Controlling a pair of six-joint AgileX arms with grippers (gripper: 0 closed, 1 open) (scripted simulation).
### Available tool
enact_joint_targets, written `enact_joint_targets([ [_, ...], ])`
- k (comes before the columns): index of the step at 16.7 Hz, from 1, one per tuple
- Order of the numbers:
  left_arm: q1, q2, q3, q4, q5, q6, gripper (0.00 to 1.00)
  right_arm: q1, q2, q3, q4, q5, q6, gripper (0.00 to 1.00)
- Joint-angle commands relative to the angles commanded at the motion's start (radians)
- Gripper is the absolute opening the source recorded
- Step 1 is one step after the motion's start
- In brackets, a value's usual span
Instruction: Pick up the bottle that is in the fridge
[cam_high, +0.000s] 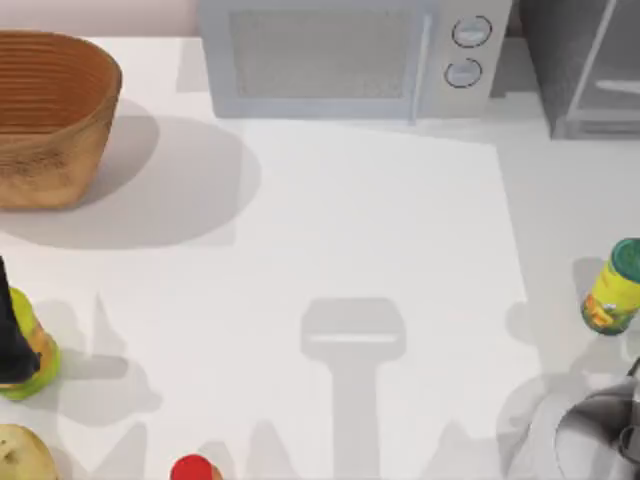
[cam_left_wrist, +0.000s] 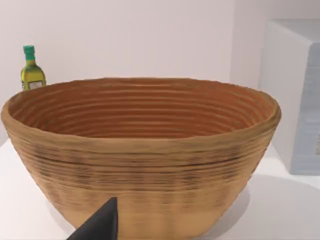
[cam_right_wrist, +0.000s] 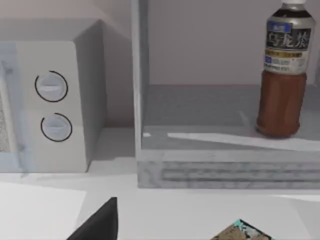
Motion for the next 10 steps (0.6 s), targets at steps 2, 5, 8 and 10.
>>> enact_joint_targets([
  [2, 0.000, 0.000, 0.000, 0.000, 0.000, 0.000, 1.00, 0.000, 0.000, 0.000, 0.000, 0.000, 0.000, 1.00],
  [5, 0.000, 0.000, 0.000, 0.000, 0.000, 0.000, 1.00, -0.023, 0.063, 0.010, 0.060, -0.024, -0.002, 1.00],
  [8, 0.000, 0.000, 0.000, 0.000, 0.000, 0.000, 1.00, -0.076, 0.220, 0.030, 0.212, -0.077, -0.004, 1.00],
  [10, 0.000, 0.000, 0.000, 0.000, 0.000, 0.000, 1.00, -0.124, 0.377, 0.045, 0.360, -0.123, -0.005, 1.00],
])
